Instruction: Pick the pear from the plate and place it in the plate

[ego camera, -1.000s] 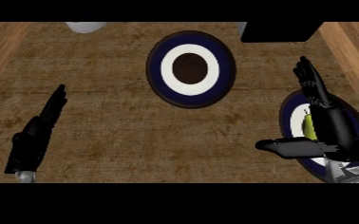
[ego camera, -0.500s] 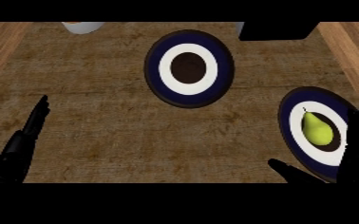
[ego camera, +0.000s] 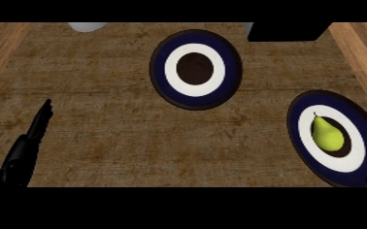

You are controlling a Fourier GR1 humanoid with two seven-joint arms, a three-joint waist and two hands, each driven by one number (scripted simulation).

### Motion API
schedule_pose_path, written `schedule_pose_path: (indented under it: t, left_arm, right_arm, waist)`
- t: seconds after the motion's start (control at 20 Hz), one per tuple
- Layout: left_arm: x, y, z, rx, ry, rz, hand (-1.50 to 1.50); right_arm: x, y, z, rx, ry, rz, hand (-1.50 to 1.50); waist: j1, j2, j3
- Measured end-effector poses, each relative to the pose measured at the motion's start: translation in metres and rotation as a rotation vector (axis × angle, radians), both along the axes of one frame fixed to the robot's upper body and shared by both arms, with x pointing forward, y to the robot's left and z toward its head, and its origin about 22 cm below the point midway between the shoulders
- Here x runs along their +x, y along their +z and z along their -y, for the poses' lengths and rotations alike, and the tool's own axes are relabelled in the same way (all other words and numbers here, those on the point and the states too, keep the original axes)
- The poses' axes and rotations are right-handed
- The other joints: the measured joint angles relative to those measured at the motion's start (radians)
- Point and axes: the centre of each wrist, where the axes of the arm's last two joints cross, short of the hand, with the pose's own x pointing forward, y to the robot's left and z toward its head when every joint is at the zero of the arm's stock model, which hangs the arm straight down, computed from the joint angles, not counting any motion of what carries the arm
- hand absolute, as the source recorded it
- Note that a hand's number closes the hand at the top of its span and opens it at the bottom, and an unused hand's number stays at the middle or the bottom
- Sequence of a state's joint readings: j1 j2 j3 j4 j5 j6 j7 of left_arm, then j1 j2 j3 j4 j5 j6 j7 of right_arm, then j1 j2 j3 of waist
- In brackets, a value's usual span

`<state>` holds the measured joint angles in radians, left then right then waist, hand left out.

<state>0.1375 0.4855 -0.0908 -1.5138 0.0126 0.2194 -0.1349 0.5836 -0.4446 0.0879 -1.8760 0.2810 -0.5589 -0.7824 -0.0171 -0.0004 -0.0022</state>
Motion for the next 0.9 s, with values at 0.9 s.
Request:
schedule_pose_path:
  t: [0.9]
  left_arm:
    - [0.015, 0.003, 0.006, -0.004, -0.030, 0.008, 0.00]
  right_arm:
    - [0.048, 0.055, -0.012, -0.349, -0.383, -0.455, -1.50]
  waist:
    - [0.029, 0.004, 0.001]
